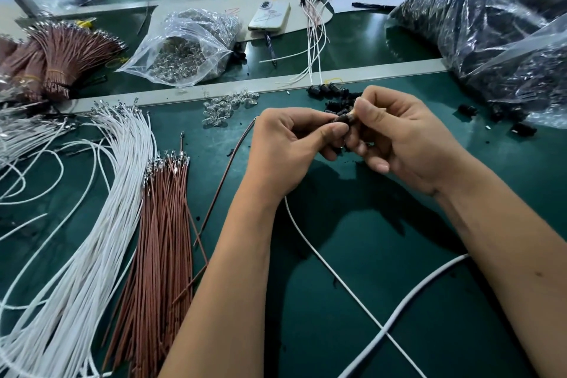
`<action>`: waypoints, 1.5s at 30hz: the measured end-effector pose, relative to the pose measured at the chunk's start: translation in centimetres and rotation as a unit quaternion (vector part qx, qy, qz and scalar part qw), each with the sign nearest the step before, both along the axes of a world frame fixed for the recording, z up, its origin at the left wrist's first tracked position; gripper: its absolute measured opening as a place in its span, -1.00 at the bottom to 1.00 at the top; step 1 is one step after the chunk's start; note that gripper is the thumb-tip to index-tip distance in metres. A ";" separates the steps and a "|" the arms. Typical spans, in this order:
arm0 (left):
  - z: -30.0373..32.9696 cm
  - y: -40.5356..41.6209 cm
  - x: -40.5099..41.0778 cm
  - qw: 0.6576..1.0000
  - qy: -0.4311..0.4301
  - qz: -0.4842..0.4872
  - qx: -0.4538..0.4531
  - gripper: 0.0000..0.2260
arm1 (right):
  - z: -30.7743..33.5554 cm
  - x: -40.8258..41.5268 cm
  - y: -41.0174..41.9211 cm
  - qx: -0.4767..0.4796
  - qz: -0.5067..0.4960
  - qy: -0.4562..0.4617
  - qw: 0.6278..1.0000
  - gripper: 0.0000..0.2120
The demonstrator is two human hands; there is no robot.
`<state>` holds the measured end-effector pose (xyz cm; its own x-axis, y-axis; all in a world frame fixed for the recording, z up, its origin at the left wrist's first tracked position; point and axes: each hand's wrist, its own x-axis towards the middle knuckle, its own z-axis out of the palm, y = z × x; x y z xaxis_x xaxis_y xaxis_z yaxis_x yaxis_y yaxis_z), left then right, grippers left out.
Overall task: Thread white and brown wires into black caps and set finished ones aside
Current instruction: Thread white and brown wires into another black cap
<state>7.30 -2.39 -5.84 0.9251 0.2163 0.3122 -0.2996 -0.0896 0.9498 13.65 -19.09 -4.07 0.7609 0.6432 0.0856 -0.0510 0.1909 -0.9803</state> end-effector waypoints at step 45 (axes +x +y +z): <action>0.3 -1.5 -0.1 0.996 0.013 0.025 -0.079 -0.91 | 0.1 0.8 -0.2 0.035 -0.038 0.066 0.996 -0.82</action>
